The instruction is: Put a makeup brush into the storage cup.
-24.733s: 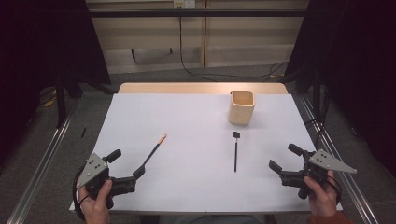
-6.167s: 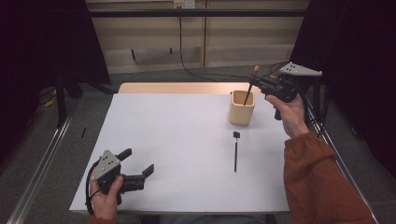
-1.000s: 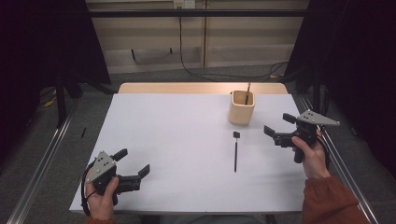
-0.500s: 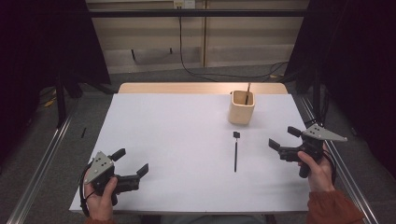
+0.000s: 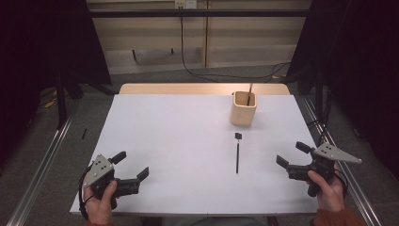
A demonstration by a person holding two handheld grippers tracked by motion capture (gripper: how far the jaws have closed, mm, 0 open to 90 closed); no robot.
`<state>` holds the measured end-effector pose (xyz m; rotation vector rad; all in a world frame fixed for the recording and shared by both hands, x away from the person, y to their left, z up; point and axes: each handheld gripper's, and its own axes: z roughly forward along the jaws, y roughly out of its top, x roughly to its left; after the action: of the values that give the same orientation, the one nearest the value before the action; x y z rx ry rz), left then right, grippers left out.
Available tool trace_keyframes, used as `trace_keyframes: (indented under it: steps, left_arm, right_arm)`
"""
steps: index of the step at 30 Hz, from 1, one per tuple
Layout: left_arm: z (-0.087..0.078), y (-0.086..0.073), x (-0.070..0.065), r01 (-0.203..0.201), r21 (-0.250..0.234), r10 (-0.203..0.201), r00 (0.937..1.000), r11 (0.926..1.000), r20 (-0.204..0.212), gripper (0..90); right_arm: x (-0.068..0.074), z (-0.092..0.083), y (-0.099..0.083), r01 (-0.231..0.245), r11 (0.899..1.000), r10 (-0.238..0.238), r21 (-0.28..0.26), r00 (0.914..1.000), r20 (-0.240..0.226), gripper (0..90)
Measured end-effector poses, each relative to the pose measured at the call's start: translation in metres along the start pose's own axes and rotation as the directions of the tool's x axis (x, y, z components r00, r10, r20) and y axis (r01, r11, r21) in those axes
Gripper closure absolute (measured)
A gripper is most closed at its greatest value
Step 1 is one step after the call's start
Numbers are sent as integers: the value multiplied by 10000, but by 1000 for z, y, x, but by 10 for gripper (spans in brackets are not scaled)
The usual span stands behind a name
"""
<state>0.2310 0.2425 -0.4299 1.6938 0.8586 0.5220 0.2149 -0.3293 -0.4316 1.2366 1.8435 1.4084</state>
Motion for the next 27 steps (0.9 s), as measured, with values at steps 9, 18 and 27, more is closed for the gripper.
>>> trace_keyframes:
  steps: [9,18,27]
  left_arm:
    - [-1,1,-5,-111,-30,111,9999,9999,40,14]
    - [-2,-1,-3,-70,6,70,10000,10000,34,14]
    - [-5,0,-5,-52,-96,52,10000,9999,7,14]
  right_arm:
    - [4,-14,-11,-34,10000,34,-61,10000,-59,19]
    - [4,-9,-9,-124,9999,121,-121,9997,-215,15]
    - [8,-3,-3,12,9998,-19,-204,9994,-356,15]
